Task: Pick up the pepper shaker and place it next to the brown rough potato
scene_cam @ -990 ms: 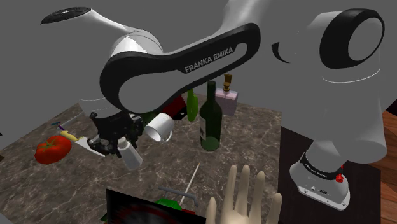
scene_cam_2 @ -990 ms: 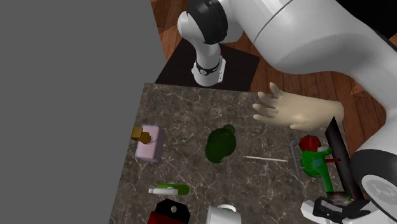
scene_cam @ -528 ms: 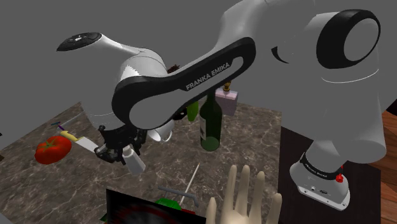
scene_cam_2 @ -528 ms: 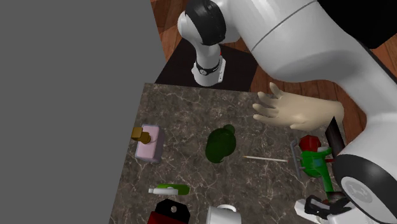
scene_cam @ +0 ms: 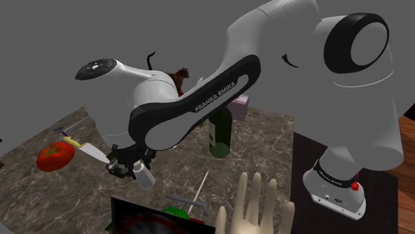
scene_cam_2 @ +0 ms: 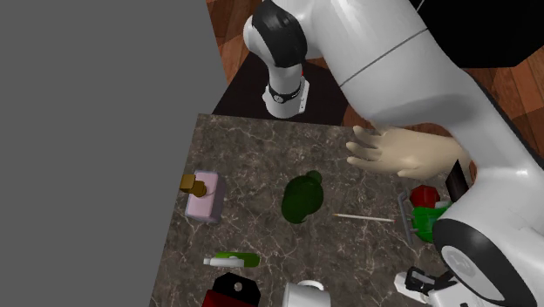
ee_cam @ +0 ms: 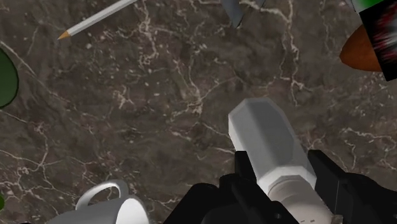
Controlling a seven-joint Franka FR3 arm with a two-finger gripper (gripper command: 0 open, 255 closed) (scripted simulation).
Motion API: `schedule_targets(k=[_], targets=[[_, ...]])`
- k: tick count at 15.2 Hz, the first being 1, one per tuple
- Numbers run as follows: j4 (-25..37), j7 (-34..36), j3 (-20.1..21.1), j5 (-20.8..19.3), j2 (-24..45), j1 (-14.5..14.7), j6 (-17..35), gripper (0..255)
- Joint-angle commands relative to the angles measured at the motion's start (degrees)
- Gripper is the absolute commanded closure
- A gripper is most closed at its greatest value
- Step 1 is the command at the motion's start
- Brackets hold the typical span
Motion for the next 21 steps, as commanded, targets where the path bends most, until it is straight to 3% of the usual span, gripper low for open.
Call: schedule_targets(k=[1,9,16,17,21], targets=[[-1.09,0.41,-0.21,-0.39,0.36,0.02,1.38,255],[-4.14,1.85,-1.41,-2.34,2.7,0.43,6.33,255],[-4.14,1.85,-1.41,-2.34,2.7,0.43,6.33,255],[-4.14,1.85,-1.41,-2.34,2.7,0.43,6.33,0],[-4.14,1.84,-1.41,-2.34,2.7,0.43,6.33,0]])
